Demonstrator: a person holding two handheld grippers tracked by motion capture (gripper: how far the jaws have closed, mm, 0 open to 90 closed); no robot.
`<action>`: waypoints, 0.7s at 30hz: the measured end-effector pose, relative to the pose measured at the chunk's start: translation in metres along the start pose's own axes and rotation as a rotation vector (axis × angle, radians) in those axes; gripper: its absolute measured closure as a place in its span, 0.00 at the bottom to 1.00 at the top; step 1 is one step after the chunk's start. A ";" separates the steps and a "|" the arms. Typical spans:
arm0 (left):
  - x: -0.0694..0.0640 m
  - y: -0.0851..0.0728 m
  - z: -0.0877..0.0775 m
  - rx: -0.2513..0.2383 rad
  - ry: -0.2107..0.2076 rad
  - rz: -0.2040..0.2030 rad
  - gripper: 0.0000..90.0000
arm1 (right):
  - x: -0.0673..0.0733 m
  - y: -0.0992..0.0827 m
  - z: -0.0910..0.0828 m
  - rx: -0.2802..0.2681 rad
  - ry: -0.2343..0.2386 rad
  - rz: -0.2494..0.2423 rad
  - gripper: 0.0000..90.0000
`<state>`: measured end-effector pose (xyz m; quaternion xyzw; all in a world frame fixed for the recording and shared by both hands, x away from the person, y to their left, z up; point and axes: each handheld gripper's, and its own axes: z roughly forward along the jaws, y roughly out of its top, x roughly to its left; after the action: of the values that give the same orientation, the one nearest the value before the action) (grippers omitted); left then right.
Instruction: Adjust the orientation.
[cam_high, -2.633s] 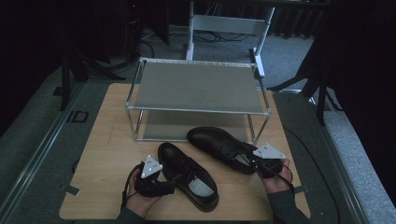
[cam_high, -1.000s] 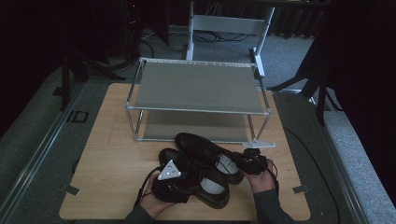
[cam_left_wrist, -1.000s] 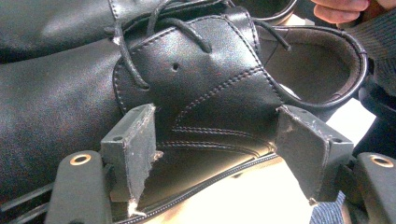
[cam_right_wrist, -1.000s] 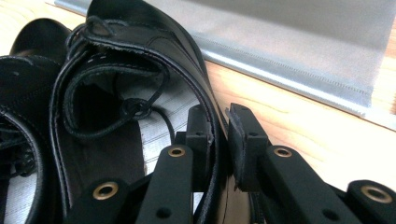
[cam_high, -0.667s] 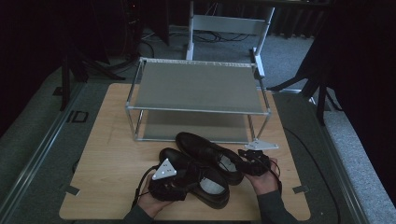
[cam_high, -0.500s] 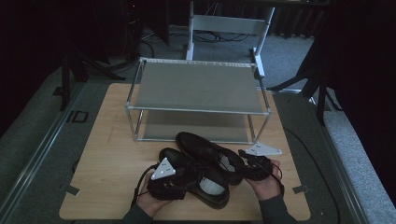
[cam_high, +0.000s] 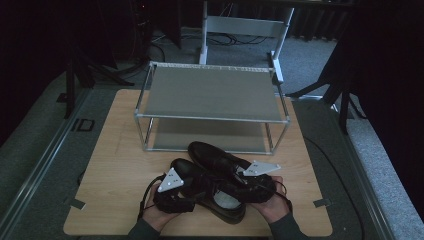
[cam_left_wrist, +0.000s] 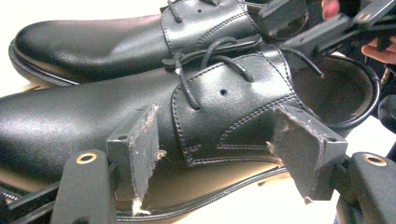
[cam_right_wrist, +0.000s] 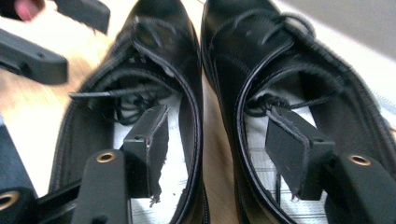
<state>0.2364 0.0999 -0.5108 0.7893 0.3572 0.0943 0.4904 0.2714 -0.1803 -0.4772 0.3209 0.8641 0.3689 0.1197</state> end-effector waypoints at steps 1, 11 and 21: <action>0.000 0.000 0.000 0.000 0.001 0.000 0.36 | 0.000 0.000 0.002 0.011 -0.007 -0.010 0.46; 0.003 -0.003 0.001 0.011 0.020 -0.002 0.36 | -0.002 0.003 0.013 0.092 0.004 -0.036 0.78; 0.000 -0.011 0.015 0.050 0.028 0.012 0.37 | -0.005 0.000 0.010 0.061 -0.013 -0.027 0.90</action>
<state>0.2388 0.0926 -0.5272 0.8022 0.3614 0.0993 0.4647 0.2793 -0.1778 -0.4848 0.3149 0.8784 0.3386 0.1206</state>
